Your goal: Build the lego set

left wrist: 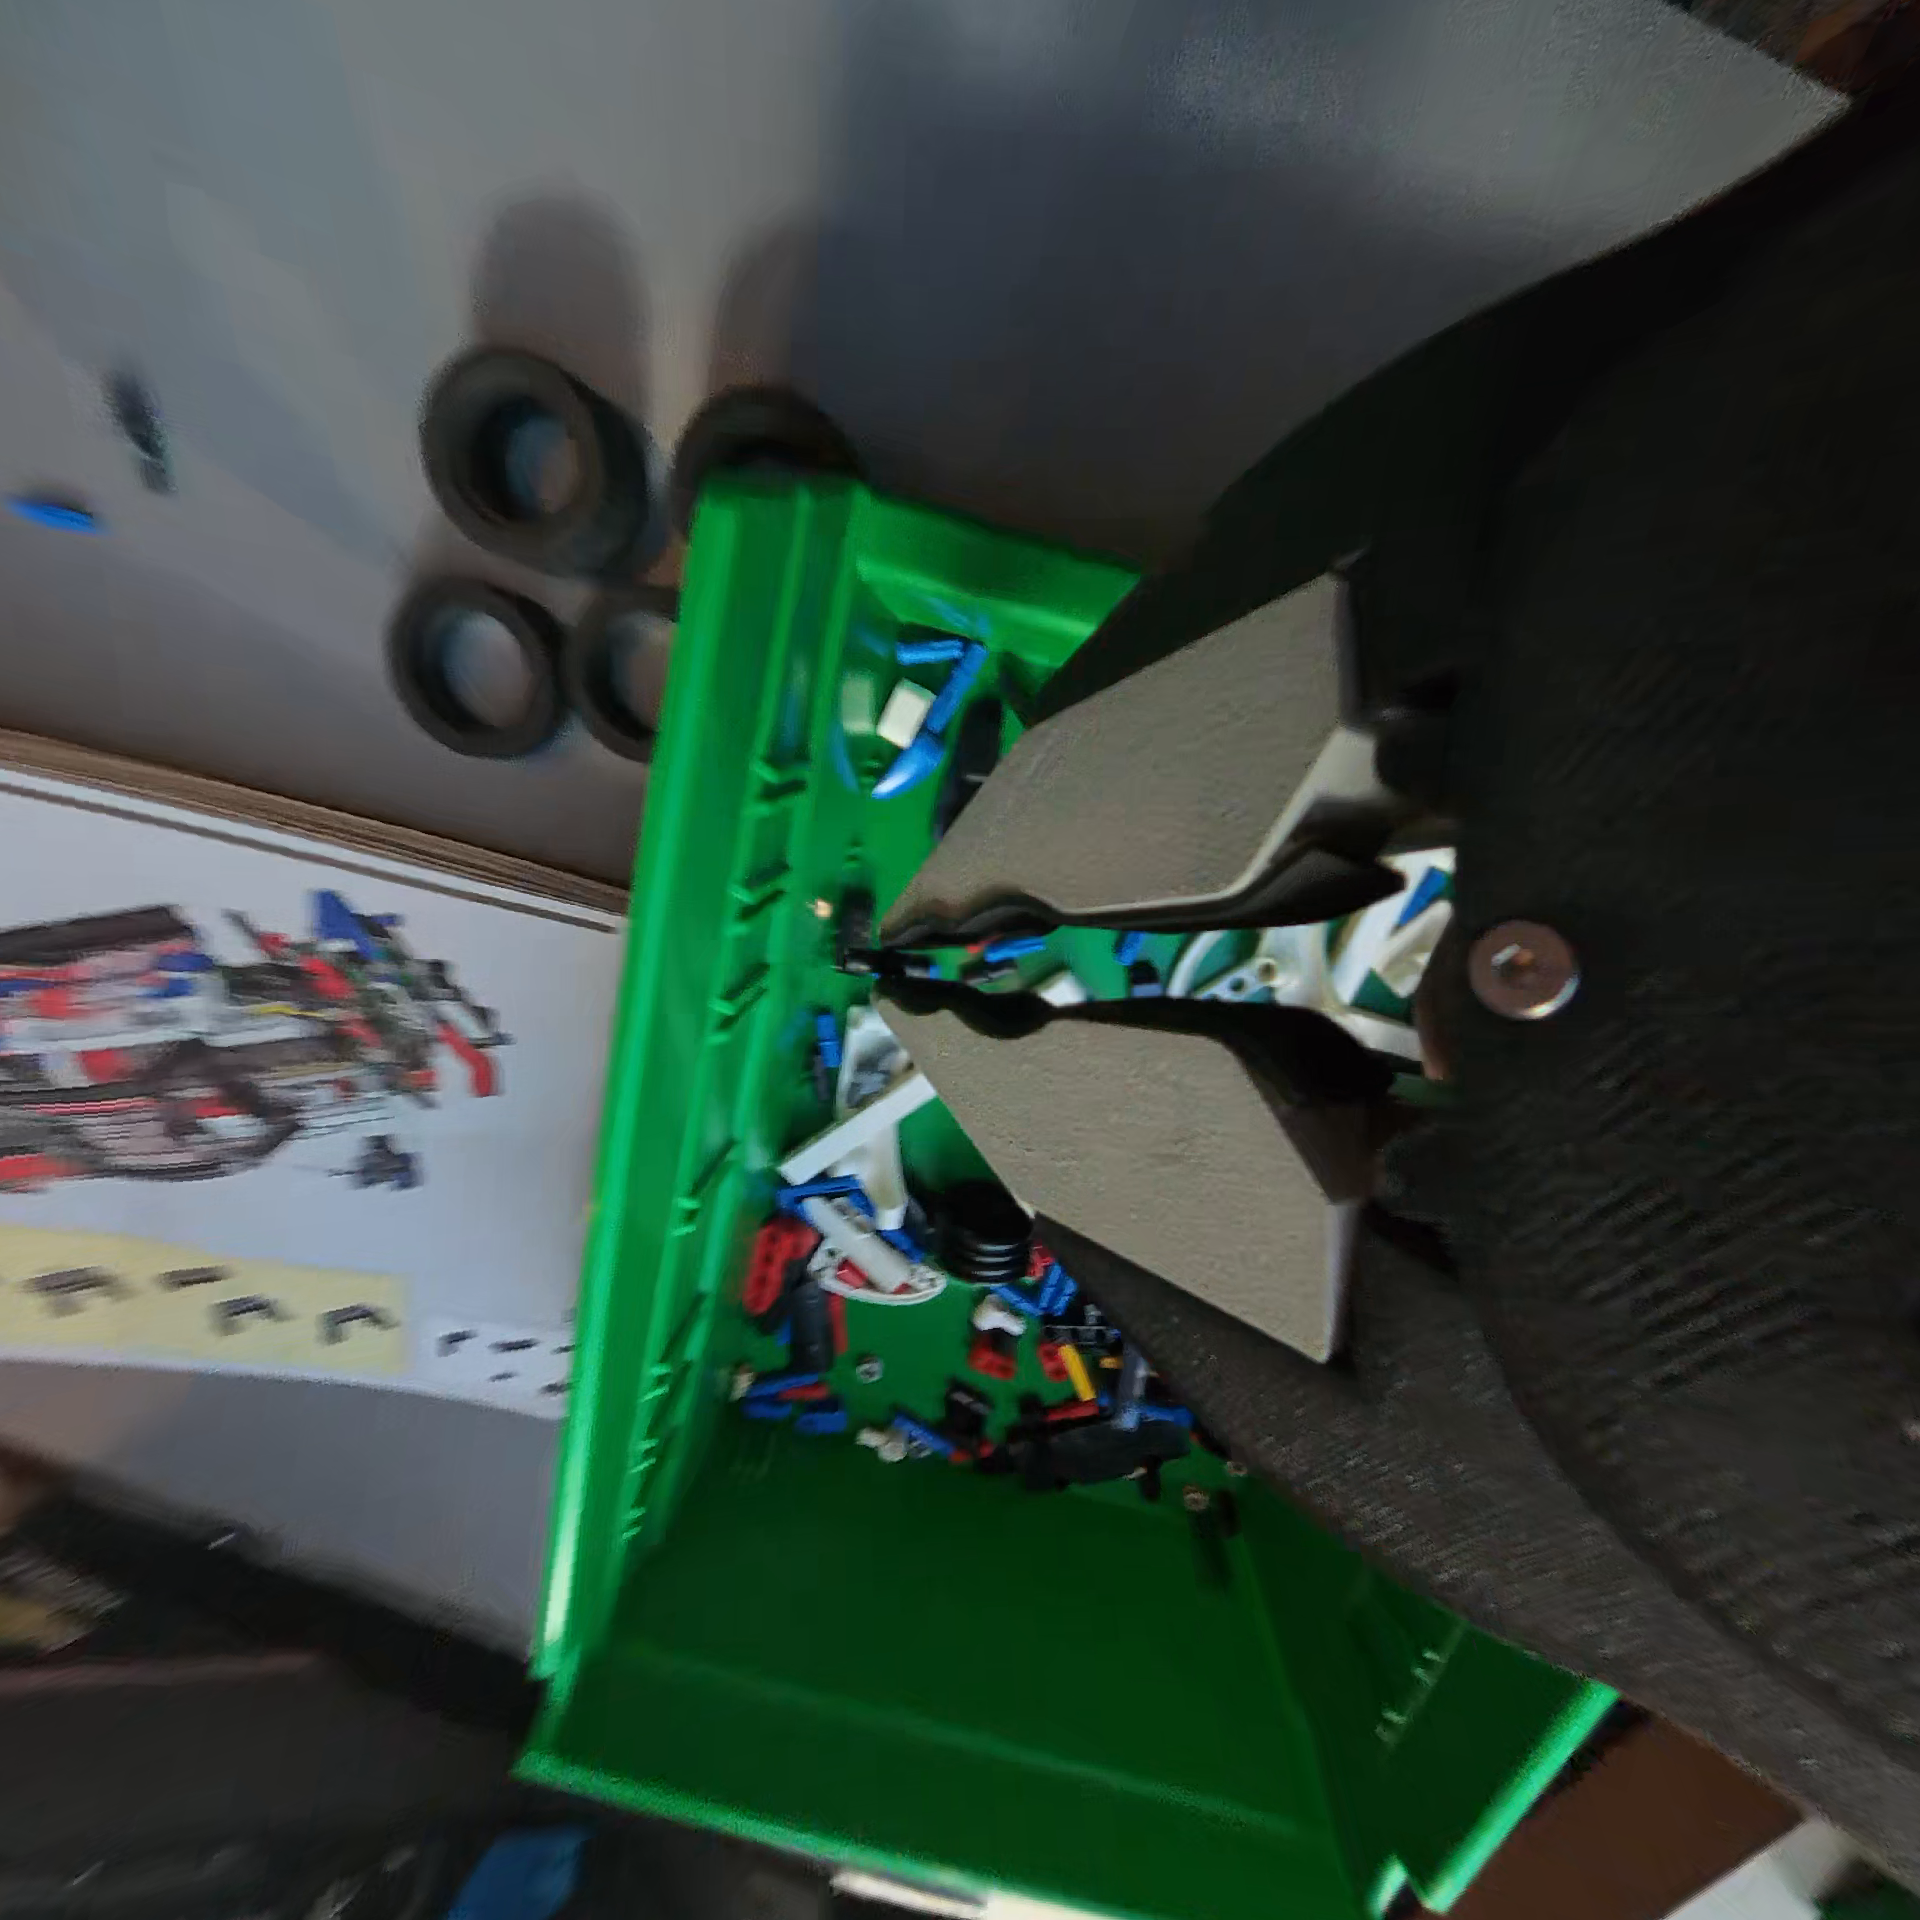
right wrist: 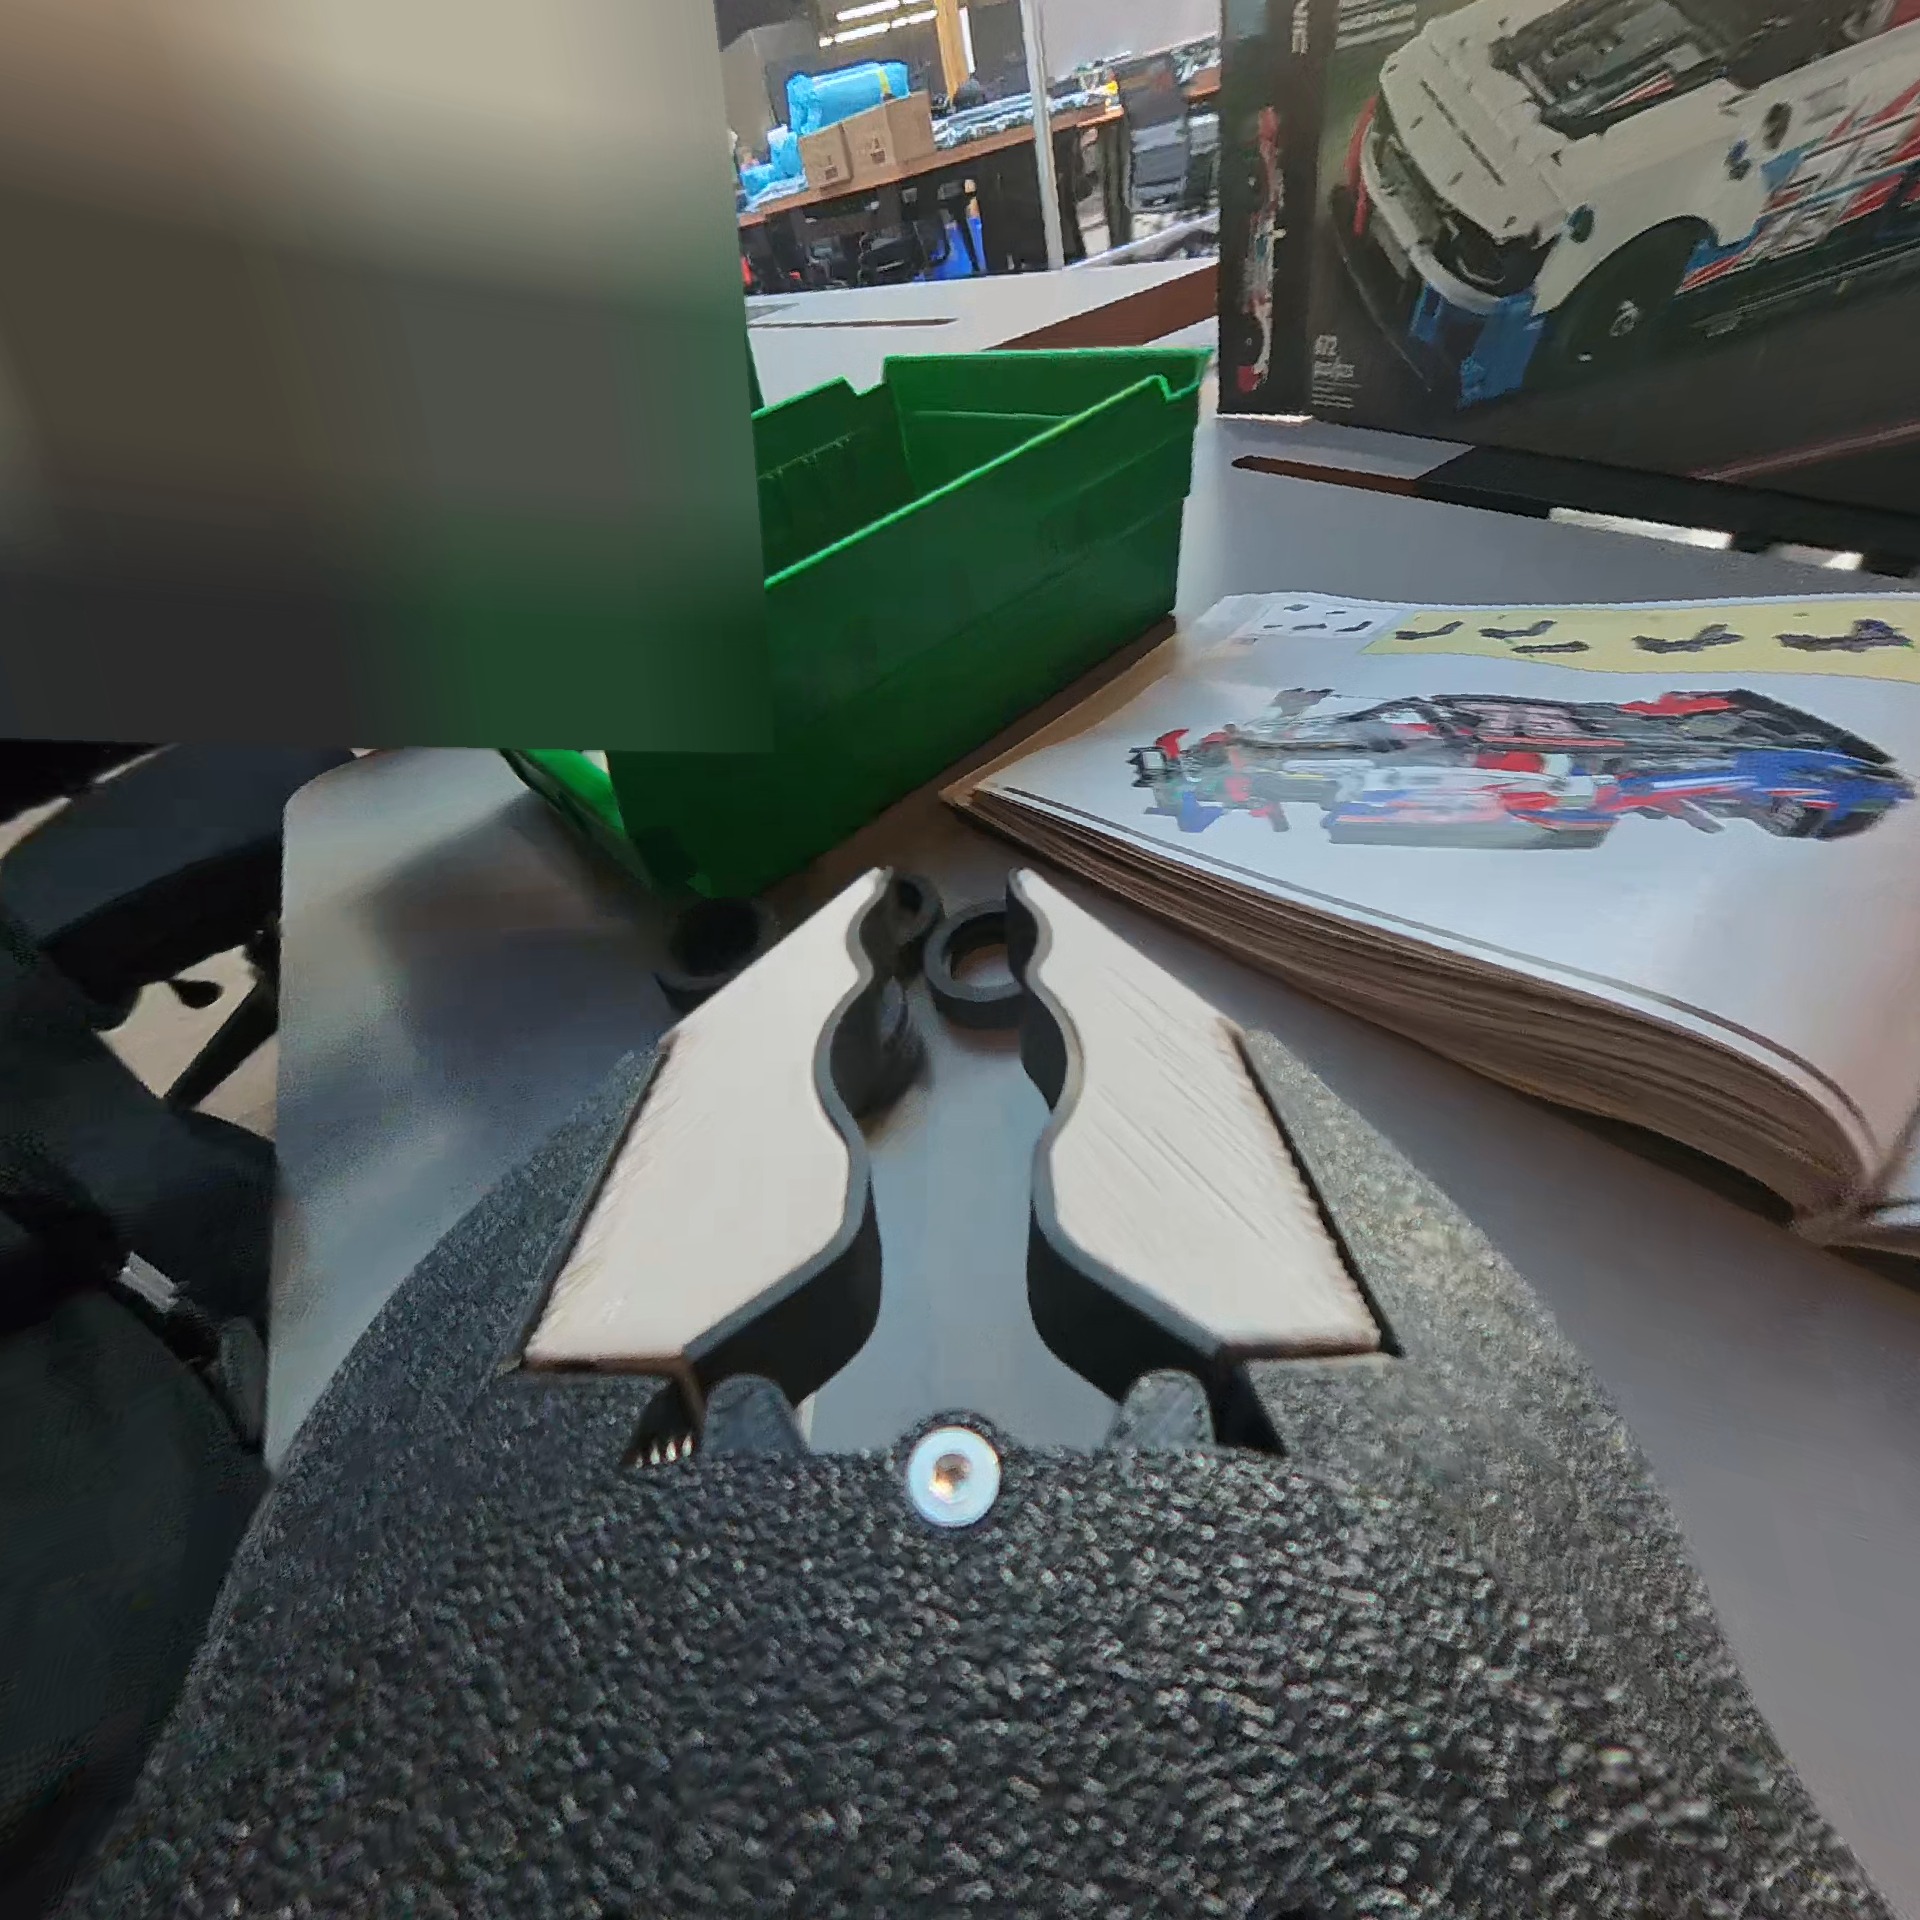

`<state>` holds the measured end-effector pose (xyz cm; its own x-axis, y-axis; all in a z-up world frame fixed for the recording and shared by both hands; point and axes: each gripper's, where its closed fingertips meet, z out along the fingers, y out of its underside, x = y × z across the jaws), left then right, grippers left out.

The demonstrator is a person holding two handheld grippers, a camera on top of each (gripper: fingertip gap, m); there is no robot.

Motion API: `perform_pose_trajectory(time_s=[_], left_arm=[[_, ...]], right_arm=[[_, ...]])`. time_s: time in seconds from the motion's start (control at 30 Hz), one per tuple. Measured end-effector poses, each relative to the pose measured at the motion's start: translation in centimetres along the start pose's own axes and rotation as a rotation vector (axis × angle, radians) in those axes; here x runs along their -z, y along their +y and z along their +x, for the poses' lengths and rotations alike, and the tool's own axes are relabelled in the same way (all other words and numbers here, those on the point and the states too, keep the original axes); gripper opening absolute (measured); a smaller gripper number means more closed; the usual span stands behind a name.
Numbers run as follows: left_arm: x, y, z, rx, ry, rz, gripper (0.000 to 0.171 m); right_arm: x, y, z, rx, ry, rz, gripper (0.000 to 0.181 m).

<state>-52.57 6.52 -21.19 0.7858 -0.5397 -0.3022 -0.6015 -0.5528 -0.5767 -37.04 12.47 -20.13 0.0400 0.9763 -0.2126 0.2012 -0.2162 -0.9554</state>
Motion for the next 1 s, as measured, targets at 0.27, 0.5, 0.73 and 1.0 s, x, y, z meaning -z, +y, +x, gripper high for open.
perform_pose_trajectory(time_s=[0.27, 0.5, 0.73, 1.0], left_arm=[[2.0, -6.4, 3.4, -0.129, -0.094, 0.199, 0.002], [4.6, -9.5, 4.9, -0.152, -0.107, 0.358, 0.002], [4.8, -10.8, 6.3, -0.208, -0.127, 0.393, 0.001], [5.0, -11.7, 8.1, -0.262, -0.096, 0.461, 0.001]], right_arm=[[-4.0, -4.5, -6.3, 0.063, -0.251, 0.004, 0.012], [-4.7, -6.4, -8.1, 0.048, -0.316, 0.018, 0.010], [-3.7, -6.6, -8.6, 0.010, -0.338, 0.026, 0.008], [-2.1, -6.3, -9.0, -0.097, -0.420, 0.016, 0.004]])
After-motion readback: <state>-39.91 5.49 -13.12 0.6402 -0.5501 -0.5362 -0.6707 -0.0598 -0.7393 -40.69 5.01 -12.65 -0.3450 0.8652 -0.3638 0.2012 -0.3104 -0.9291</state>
